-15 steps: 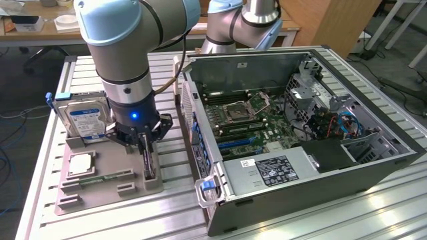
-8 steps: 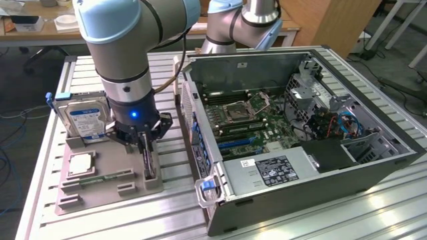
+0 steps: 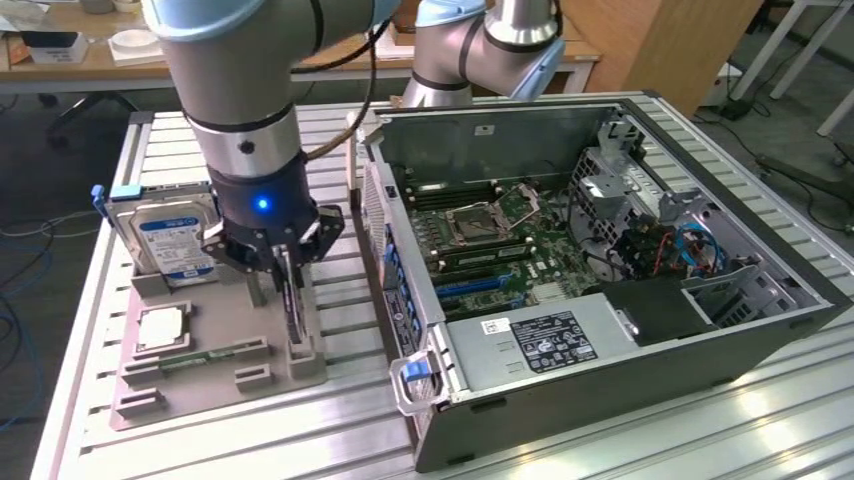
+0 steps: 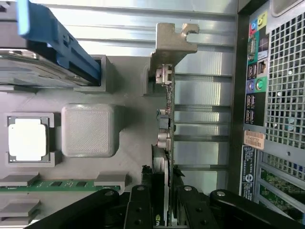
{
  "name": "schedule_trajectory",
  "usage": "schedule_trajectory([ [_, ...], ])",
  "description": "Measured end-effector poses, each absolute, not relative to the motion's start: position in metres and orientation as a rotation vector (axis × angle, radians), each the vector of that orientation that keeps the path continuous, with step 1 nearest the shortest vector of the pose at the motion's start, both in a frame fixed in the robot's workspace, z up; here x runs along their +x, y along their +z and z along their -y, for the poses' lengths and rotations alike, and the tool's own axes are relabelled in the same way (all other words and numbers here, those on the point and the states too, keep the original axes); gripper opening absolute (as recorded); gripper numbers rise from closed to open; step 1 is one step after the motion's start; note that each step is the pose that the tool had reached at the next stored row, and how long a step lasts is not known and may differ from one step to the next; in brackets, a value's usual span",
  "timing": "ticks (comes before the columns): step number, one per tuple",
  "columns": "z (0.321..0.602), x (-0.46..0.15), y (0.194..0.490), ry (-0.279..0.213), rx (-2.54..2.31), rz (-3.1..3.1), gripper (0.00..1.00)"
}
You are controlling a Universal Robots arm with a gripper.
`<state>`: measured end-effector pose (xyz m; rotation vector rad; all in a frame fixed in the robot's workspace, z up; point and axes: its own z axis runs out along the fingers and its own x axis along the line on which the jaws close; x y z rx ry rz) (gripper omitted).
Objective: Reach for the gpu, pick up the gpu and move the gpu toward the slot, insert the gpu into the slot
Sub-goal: 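Pick up the gpu and move the gpu toward the slot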
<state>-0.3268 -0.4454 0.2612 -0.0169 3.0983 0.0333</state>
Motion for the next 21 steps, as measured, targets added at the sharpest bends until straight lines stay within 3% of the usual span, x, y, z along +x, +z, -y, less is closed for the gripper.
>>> schedule_trajectory([
  [21,0.445,-0.327,0.344,0.039,-0.017,-3.098,0.26],
])
